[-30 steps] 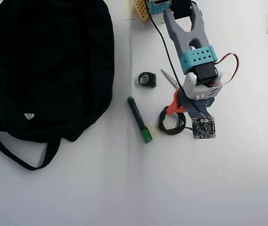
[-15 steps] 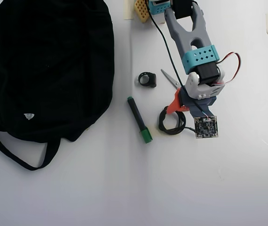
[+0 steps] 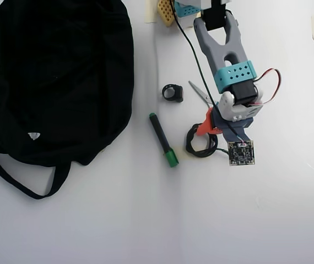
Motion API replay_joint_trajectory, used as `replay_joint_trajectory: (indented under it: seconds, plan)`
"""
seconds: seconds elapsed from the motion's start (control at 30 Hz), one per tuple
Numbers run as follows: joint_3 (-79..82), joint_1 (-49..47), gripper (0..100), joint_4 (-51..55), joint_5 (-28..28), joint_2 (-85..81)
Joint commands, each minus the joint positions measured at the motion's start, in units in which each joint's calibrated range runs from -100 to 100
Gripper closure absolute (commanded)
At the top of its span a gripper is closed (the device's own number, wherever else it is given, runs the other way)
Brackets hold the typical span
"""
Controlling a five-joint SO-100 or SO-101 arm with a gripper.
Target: Put the cable into the black bag
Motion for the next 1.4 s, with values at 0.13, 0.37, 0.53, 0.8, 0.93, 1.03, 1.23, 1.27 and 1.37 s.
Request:
replay_joint_trajectory:
  seconds: [0.13,0.37,0.53,0.8,0.93,1.03,1.23,1.27,1.37]
  plan:
    - [-4.96,0.40,70,0.11,0.47,0.27]
    - [-5.05,0.69,70,-0.41,0.52,1.77]
    - [-5.05,0.77,71,-0.84,0.57,2.10]
    - [-5.05,1.37,71,-1.27,0.57,2.26]
    - [-5.05,1.44,71,-1.79,0.62,3.76]
    - [-5.05,1.44,71,-2.82,0.62,4.59]
    - [-5.05,2.27,71,-2.82,1.25,4.67]
    - [-5.05,2.34,71,-2.82,1.25,4.75]
    - [-5.05,2.42,71,-2.82,1.25,5.33]
